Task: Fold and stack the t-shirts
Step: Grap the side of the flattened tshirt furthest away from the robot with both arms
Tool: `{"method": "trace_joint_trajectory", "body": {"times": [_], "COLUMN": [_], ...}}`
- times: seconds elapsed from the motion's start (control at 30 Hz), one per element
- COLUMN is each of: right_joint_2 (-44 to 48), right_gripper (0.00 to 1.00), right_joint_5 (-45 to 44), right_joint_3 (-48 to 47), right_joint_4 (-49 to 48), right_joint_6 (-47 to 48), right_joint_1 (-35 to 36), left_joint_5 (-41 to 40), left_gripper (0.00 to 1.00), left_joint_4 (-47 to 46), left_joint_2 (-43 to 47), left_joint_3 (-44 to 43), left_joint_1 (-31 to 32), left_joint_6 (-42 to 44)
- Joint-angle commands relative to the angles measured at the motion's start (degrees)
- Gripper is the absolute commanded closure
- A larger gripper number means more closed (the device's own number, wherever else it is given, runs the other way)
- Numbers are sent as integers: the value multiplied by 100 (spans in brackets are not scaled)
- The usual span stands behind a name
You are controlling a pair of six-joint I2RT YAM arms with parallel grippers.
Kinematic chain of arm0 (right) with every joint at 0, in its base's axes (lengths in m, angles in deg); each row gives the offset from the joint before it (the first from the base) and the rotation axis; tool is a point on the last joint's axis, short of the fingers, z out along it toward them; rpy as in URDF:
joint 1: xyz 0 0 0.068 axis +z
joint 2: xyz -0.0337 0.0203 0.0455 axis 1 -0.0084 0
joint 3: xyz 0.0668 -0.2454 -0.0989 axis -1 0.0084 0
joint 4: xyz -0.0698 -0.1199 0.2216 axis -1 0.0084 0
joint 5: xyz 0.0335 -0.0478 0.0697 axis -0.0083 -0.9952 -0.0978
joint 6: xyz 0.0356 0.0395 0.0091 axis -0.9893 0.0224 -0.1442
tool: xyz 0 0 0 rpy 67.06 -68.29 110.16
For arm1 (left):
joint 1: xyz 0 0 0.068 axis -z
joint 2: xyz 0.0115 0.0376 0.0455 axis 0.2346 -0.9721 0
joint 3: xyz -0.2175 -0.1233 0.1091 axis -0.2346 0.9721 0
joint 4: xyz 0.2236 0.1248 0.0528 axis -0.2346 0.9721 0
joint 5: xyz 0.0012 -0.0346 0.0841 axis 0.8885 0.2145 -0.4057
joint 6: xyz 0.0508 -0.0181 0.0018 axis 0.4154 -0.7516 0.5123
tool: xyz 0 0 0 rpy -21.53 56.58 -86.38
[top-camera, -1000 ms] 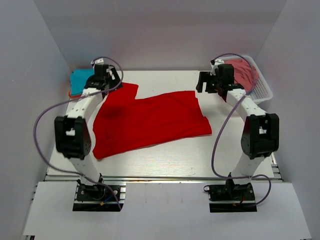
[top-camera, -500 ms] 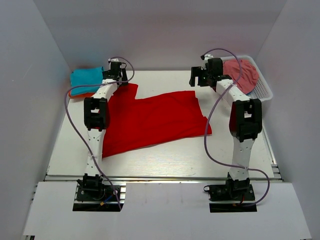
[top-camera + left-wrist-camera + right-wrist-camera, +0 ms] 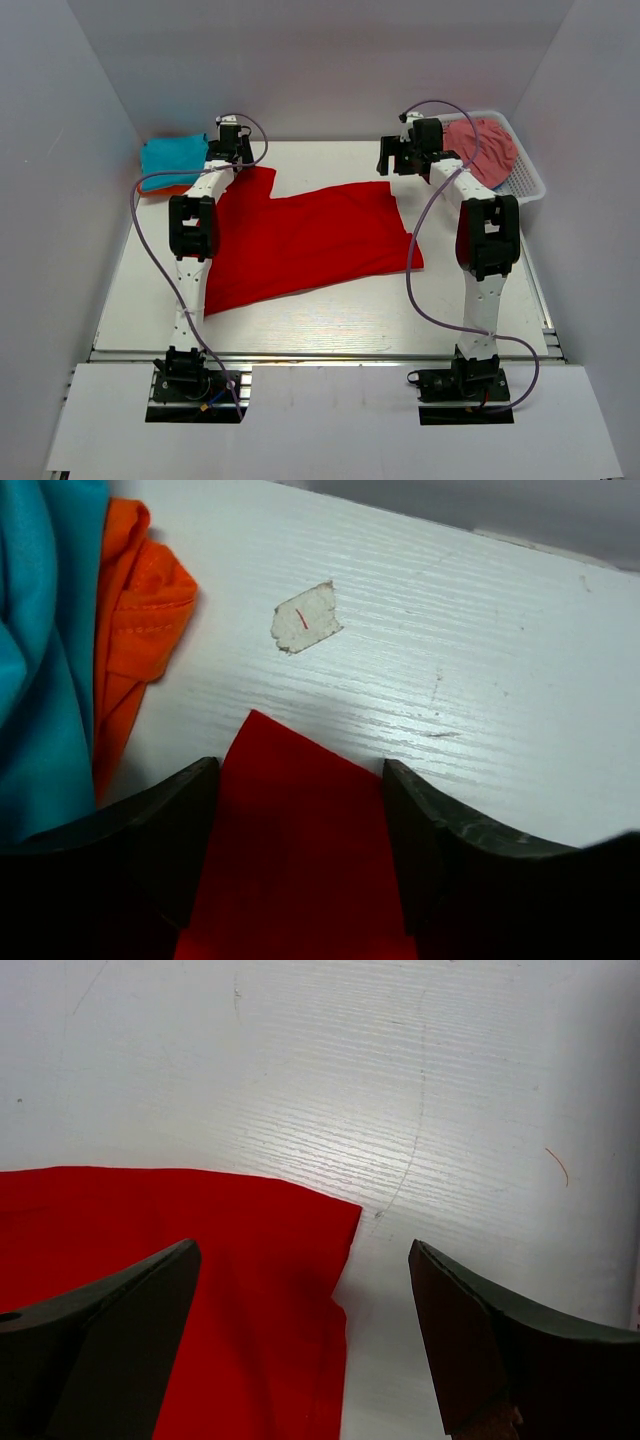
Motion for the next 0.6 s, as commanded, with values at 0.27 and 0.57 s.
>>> {"method": "trace_joint_trajectory", "body": {"times": [0.27, 0.57], "right_joint_2": [-329, -1384], "right_gripper": [10, 10], "right_joint_5": [360, -551], "right_joint_3": [-447, -1660], "right_joint_4": [347, 998], "right_joint_6": [-18, -387], "right_joint_1": [104, 244], "left_joint_5": [743, 744], "left_gripper": [100, 100], "left_joint_4": [55, -384], "left_joint_2": [103, 586], "left_joint_3": [540, 1076], "left_joint_1": [-13, -13], "left_joint_6": [-312, -259]}}
